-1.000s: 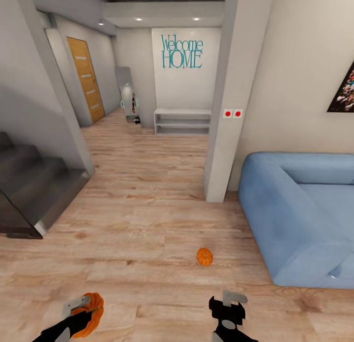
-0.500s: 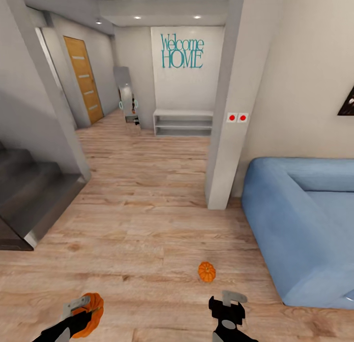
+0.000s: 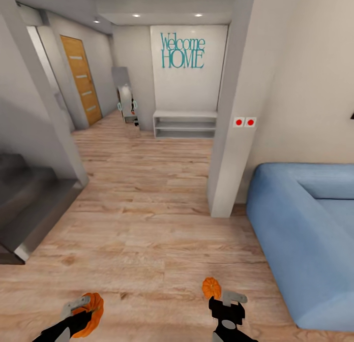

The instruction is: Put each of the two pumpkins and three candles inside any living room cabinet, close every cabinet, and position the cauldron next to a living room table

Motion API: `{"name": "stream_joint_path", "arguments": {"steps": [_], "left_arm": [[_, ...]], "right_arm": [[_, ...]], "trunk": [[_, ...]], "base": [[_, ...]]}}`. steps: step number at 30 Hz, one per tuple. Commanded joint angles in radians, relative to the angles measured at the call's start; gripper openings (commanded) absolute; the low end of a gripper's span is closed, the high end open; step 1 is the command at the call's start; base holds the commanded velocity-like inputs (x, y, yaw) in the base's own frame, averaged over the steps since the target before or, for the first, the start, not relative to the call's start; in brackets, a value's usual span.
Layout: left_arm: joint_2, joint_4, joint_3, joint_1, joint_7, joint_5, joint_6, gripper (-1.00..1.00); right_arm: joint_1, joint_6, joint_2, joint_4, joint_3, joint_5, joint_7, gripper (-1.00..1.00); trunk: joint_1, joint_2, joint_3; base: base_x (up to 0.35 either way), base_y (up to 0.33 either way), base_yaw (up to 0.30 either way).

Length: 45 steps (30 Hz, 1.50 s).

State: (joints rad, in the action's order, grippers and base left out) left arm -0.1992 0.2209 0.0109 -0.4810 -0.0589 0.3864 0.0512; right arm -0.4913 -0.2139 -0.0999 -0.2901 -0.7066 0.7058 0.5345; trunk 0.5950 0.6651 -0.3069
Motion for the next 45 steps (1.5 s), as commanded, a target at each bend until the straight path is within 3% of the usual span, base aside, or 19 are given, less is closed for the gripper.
{"name": "stream_joint_path", "arguments": {"steps": [1,12,45], "left_arm": [[0.0,0.003,0.001,0.0,-0.007,0.003,0.006,-1.0],[0.0,0.003,0.001,0.0,-0.007,0.003,0.006,-1.0],[0.0,0.003,0.001,0.0,-0.007,0.002,0.006,-1.0]], "right_arm": [[-0.001,-0.006,0.0,0.0,-0.008,0.011,0.004,1.0],[-0.001,-0.006,0.0,0.0,-0.008,0.011,0.004,1.0],[-0.001,-0.006,0.0,0.0,-0.008,0.011,0.004,1.0]], "trunk": [[0.001,0.001,-0.001],[0.001,0.001,-0.001],[0.001,0.001,-0.001]], "base": [[0.315,0.012,-0.078],[0.304,0.012,-0.155],[0.24,0.039,-0.002]]}}
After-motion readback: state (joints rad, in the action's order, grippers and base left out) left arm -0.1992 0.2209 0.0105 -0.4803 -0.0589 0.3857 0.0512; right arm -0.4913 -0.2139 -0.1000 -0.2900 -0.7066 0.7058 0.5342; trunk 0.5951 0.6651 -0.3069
